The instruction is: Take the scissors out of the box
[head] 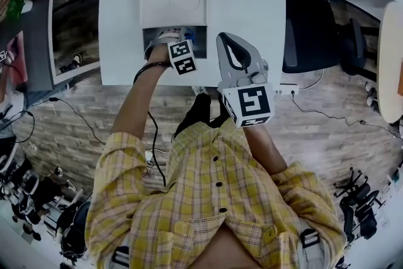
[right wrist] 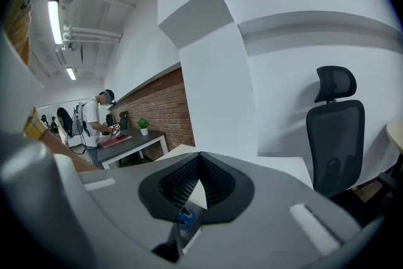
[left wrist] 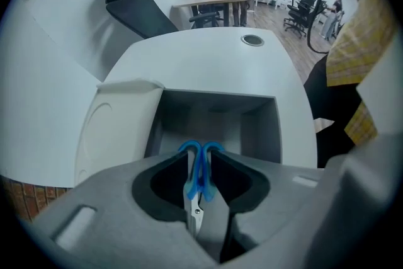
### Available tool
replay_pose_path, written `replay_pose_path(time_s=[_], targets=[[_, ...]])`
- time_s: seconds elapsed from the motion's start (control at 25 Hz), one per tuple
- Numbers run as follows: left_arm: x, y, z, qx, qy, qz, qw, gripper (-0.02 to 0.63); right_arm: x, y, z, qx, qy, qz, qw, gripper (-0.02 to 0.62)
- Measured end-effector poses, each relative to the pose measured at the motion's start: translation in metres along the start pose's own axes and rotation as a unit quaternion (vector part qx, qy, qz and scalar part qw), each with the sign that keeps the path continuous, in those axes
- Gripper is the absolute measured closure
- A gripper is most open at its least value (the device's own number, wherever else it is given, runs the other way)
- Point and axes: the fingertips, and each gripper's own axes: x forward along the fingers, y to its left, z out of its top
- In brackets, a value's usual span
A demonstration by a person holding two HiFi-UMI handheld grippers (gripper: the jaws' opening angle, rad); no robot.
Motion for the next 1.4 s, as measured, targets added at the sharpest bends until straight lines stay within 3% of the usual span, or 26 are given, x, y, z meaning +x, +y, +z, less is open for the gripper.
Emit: replay_pose_path(time_s=[0.6, 0.76, 1.0, 1.2, 1.4], targets=[[0.015, -0.003, -0.002, -0.020, 0.001, -0.062, 0.9978, 0.528, 0.012, -0.011, -0.005, 0.007, 0.013, -0.003, 1.000, 0.592], [0.013, -0.004, -0.005, -0.033, 0.001, -0.040, 0.9986, 0.529, 0.010, -0.010, -0.005, 0.000, 0.014, -0.004, 1.000, 0.592], [-0.003, -0.001, -0.011, -0.089, -0.023, -0.002, 0.9957, 0.529, 0.003, -0.008, -0.002, -0.005, 0.010, -0.002, 1.000, 0.592], [-0.015, -0.005, -0.013, -0.091, -0.034, 0.012, 0.9952, 0.529, -0.001, -0.001, 0.001, -0.015, 0.007, 0.003, 1.000, 0.592], [-0.027, -0.001, -0.015, -0.118, -0.050, 0.053, 0.9903, 0.530, -0.008, 0.001, 0.005, -0.029, 0.004, 0.000, 1.000, 0.592]])
